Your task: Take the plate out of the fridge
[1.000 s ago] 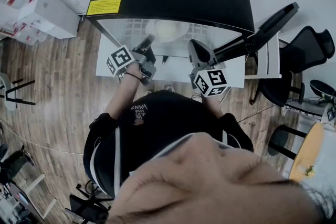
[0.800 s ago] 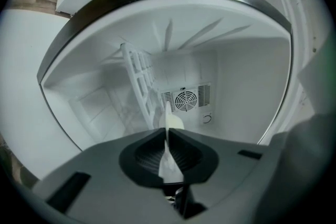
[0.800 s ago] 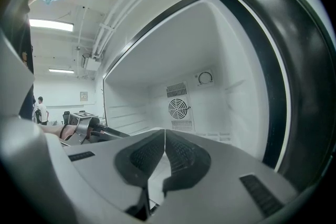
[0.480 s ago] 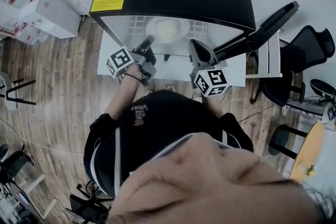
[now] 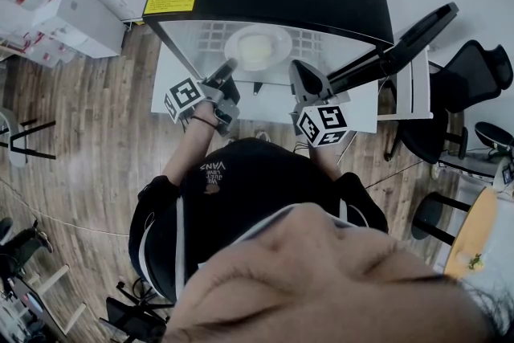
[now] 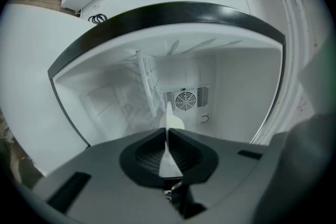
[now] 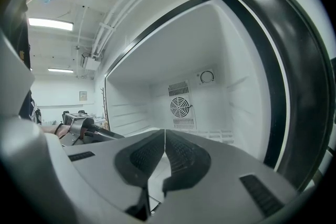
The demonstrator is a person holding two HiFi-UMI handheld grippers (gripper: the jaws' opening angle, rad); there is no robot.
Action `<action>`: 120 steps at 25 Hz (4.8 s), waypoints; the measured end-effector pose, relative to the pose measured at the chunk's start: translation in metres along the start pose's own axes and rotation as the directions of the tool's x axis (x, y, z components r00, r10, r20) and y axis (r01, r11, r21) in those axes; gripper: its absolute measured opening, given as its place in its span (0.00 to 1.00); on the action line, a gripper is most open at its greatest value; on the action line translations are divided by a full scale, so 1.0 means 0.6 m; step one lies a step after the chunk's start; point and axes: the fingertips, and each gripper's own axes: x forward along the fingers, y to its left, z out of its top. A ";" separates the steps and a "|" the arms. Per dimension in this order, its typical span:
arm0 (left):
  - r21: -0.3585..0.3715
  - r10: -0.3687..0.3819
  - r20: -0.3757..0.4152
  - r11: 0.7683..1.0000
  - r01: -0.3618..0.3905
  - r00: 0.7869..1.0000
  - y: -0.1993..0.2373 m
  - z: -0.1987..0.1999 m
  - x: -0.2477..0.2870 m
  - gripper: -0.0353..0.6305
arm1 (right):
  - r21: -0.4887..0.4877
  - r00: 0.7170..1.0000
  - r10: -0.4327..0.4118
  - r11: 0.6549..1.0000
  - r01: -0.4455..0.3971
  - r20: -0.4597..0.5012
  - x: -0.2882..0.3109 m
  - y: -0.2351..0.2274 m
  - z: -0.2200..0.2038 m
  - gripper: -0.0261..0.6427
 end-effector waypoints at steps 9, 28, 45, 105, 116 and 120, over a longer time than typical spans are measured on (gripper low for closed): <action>-0.008 0.002 -0.001 1.000 -0.002 1.000 0.007 -0.001 -0.014 0.10 | 0.007 1.000 -0.011 1.000 0.011 -0.020 0.011 -0.003 -0.014 0.06; -0.027 0.003 -0.001 1.000 -0.003 1.000 0.013 0.000 -0.020 0.10 | 0.225 0.998 -0.032 0.974 0.042 -0.047 0.027 -0.025 -0.059 0.06; -0.042 -0.001 0.010 0.999 0.001 1.000 0.015 0.005 -0.021 0.10 | 0.526 0.998 0.052 0.850 -0.025 -0.037 0.050 -0.025 -0.082 0.21; 0.000 -0.045 -0.126 0.999 0.045 0.991 0.009 0.000 -0.052 0.09 | 0.563 0.998 -0.041 0.824 0.063 -0.051 0.032 0.032 -0.082 0.20; 0.001 -0.071 -0.186 0.997 0.072 0.980 0.009 -0.009 -0.085 0.09 | 0.557 0.995 -0.101 0.825 0.098 -0.026 0.000 0.069 -0.088 0.20; 0.002 -0.078 -0.199 0.997 0.080 0.977 0.009 -0.014 -0.098 0.09 | 0.554 0.993 -0.112 0.825 0.107 -0.024 -0.011 0.081 -0.089 0.20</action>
